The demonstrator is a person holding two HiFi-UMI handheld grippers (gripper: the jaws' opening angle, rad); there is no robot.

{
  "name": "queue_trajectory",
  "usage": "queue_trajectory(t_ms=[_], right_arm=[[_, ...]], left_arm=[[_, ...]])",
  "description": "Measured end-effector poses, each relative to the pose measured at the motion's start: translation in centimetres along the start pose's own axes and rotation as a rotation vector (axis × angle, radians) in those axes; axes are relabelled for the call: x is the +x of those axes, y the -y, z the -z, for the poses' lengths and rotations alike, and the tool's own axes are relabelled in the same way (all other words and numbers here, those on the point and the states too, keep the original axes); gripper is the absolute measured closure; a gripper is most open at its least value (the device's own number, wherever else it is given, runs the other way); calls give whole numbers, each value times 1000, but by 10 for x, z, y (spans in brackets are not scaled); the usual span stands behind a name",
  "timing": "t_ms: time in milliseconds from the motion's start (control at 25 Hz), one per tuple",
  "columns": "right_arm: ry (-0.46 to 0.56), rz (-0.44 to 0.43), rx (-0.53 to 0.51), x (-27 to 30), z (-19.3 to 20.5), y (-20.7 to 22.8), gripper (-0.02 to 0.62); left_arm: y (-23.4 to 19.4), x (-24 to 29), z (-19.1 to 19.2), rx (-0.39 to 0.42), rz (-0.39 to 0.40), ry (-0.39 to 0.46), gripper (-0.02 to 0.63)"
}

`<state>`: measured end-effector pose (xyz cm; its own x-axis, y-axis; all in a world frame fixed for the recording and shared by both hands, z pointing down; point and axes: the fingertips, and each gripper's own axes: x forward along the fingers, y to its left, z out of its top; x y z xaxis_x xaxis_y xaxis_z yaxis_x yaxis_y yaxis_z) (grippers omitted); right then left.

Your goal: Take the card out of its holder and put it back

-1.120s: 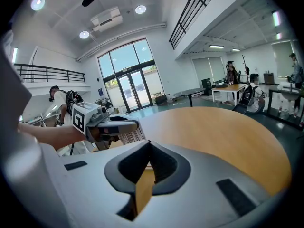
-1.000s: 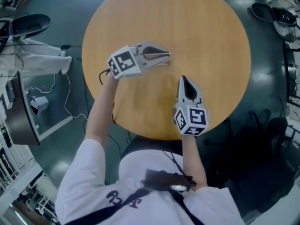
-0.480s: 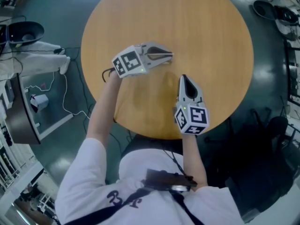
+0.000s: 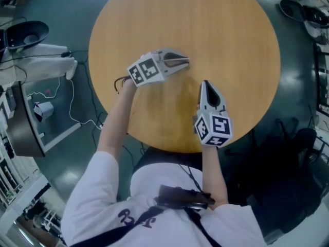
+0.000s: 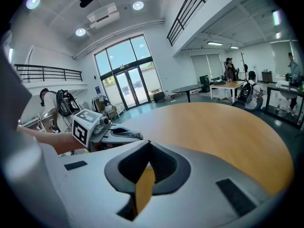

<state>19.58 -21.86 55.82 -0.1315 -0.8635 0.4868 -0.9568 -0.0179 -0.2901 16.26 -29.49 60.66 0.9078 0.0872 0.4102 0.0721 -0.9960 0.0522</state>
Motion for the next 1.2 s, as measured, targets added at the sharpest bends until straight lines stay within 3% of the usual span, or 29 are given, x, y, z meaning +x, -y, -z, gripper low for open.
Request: queue_trajectory(t_ms=[160, 240, 320, 480, 640, 840, 1040, 1200], right_arm=[[25, 5, -1, 0, -8, 0, 581], [38, 6, -10, -4, -12, -3, 581], [50, 4, -21, -11, -15, -5, 582], [77, 8, -29, -26, -18, -7, 581], [117, 2, -53, -39, -23, -22, 581], [195, -21, -103, -53, -37, -51, 583], [275, -31, -165, -79, -53, -84, 582], [343, -24, -194, -102, -60, -104, 582]], left_arm=[[-8, -11, 1, -35, -58, -2, 559], [-13, -20, 3, -62, -99, 4, 516], [-19, -33, 7, -92, -149, 9, 474], [-24, -63, 7, -135, -283, 11, 463], [-11, -102, -17, -212, -440, 157, 463], [32, -143, -48, -229, -518, 314, 463], [66, -175, -65, -297, -645, 376, 465], [94, -183, -72, -317, -690, 393, 465]])
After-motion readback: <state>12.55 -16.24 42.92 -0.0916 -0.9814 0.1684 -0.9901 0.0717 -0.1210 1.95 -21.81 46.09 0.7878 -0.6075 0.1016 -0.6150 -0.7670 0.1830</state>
